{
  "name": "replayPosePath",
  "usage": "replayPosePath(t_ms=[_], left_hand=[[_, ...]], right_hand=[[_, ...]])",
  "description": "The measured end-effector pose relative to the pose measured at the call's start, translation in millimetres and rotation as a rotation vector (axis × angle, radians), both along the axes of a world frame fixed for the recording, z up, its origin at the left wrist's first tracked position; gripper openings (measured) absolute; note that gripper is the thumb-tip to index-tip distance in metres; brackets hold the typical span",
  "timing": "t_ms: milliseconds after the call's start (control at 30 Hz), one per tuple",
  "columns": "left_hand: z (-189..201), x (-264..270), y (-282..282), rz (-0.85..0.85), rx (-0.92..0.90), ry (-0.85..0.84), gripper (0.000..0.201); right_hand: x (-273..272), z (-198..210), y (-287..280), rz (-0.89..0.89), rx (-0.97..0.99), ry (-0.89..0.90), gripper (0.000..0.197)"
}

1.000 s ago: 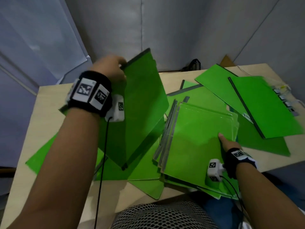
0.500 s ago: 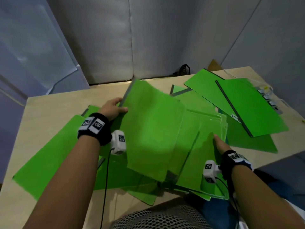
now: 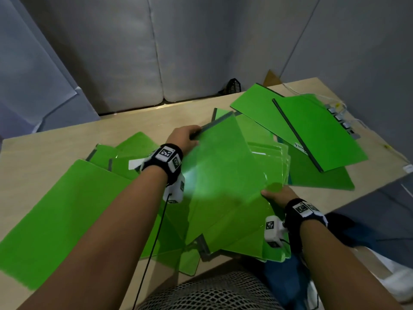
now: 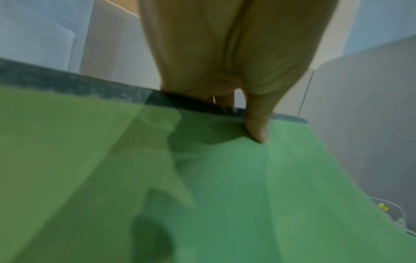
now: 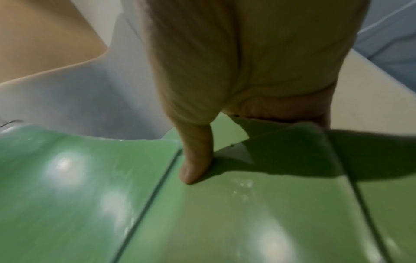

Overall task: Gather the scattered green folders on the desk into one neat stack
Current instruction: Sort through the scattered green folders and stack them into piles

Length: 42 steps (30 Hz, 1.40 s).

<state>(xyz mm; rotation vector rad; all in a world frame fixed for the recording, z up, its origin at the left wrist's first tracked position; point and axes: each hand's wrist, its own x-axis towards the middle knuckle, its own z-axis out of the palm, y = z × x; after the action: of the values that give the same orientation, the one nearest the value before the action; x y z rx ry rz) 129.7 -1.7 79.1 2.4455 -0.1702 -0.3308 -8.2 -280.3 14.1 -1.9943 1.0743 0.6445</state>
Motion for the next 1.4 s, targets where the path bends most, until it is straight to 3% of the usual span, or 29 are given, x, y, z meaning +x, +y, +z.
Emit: replayPosePath(t_ms=[100, 200, 367, 500, 600, 633, 733, 833, 900, 1000, 1100, 1200, 1300, 1400], left_hand=[[-3.8, 2.4, 8.3, 0.298, -0.096, -0.069, 0.044], [-18.8, -6.3, 28.6, 0.507, -0.145, 0.122, 0.041], [-69.1, -56.8, 28.6, 0.508, -0.065, 0.431, 0.038], [-83.9, -75.7, 12.8, 0.468, -0.102, 0.463, 0.039], [-75.4, -76.4, -4.0, 0.404, -0.149, 0.441, 0.049], [-71.6, -77.3, -10.6, 0.362, -0.188, 0.467, 0.056], [-68.4, -81.9, -30.7, 0.213, -0.271, 0.583, 0.084], [-72.9, -82.5, -43.3, 0.118, -0.145, 0.593, 0.1], [-70.7, -81.7, -41.7, 0.09, -0.209, 0.611, 0.1], [-72.7, -77.3, -14.1, 0.16, -0.299, 0.571, 0.086], [-86.4, -75.7, 37.2, 0.515, 0.061, 0.378, 0.084], [-91.8, -96.9, 91.7, 0.817, 0.289, 0.407, 0.091], [-95.6, -121.3, 120.2, 0.862, 0.285, 0.539, 0.102], [-106.8, -126.5, 114.3, 0.803, 0.275, 0.577, 0.097]], right_hand=[[4.1, -0.8, 0.5, 0.073, -0.037, 0.041, 0.077], [6.7, -4.8, 1.6, 0.13, -0.05, 0.047, 0.048], [13.1, -3.6, 1.9, 0.152, -0.032, 0.05, 0.04], [10.7, -4.3, -0.8, 0.047, 0.035, 0.071, 0.037], [4.6, -11.9, -5.2, -0.075, 0.159, 0.027, 0.021], [0.6, -13.4, -8.0, -0.144, 0.237, -0.008, 0.023], [-2.3, -14.5, -9.1, -0.395, 0.458, -0.091, 0.061], [-0.7, -3.1, -2.0, -0.313, 0.448, -0.039, 0.092], [0.5, -4.5, 5.8, -0.244, 0.357, 0.05, 0.103], [6.8, -21.7, 8.3, -0.268, 0.175, 0.016, 0.091], [13.7, -35.8, 6.9, -0.264, 0.097, -0.012, 0.084], [12.6, -38.3, 6.6, -0.263, 0.102, 0.0, 0.089], [12.4, -38.2, 7.8, -0.27, 0.125, 0.02, 0.09], [12.9, -40.4, 8.5, -0.302, 0.136, 0.019, 0.086]])
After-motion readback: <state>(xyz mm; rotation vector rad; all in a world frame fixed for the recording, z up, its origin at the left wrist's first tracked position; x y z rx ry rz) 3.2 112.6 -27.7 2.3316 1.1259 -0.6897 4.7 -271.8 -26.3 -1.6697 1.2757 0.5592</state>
